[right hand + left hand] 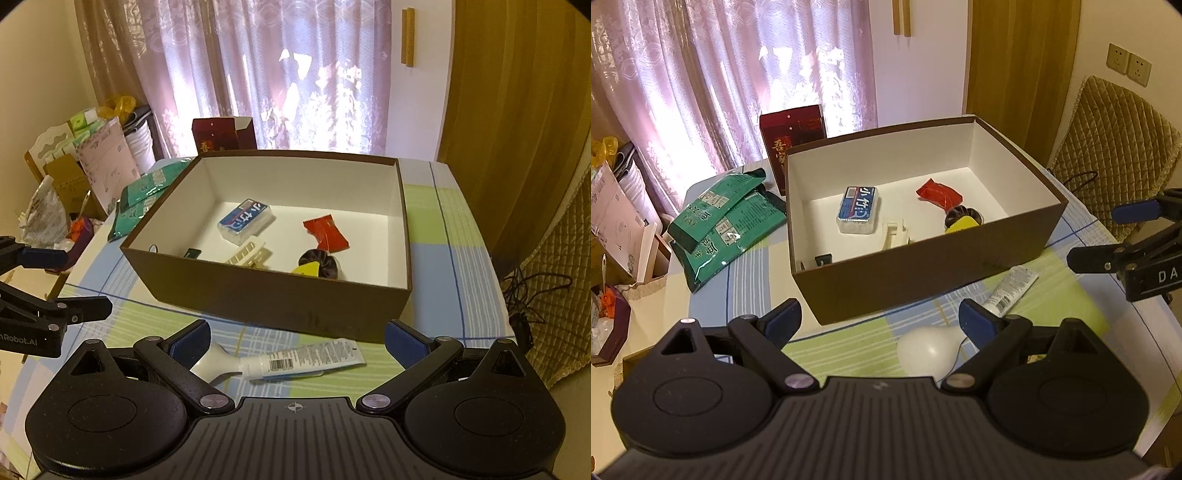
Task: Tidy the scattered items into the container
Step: 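Move both grippers back from the box toward the white tube and swabs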
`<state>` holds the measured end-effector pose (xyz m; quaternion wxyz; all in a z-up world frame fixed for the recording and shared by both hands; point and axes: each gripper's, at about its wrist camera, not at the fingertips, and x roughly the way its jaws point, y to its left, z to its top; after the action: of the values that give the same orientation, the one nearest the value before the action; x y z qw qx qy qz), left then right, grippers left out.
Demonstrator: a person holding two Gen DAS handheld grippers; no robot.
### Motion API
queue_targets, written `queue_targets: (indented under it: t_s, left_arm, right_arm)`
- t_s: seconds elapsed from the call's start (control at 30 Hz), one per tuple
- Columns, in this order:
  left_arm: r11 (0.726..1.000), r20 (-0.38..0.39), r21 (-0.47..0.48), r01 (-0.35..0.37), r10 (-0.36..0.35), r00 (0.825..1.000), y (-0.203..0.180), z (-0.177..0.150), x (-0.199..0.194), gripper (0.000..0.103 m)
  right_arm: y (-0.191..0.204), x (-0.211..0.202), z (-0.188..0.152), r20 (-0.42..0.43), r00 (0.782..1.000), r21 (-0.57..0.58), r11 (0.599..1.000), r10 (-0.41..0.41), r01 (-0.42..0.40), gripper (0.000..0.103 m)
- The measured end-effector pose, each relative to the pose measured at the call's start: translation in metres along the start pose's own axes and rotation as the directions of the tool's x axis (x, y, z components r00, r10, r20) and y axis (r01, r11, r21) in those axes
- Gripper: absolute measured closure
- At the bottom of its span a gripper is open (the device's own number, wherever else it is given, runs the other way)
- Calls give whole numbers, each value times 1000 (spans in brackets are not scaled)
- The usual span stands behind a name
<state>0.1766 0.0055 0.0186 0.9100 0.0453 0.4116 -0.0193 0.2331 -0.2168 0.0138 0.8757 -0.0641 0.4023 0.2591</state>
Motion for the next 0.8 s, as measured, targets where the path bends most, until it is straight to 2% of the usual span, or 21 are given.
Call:
queue_targets:
  t_s: [0.47,0.8]
  left_arm:
    - [1000,-37,19,-11,12,999,-3,-29,10,13]
    - [1000,-91,25,-8,10,996,-9,-45,22,13]
  right_arm:
    - [-14,6,-31,-40,999,89,996,1,3,0]
    - [-28,16,-60,-103,995,175,984,-3,21,0]
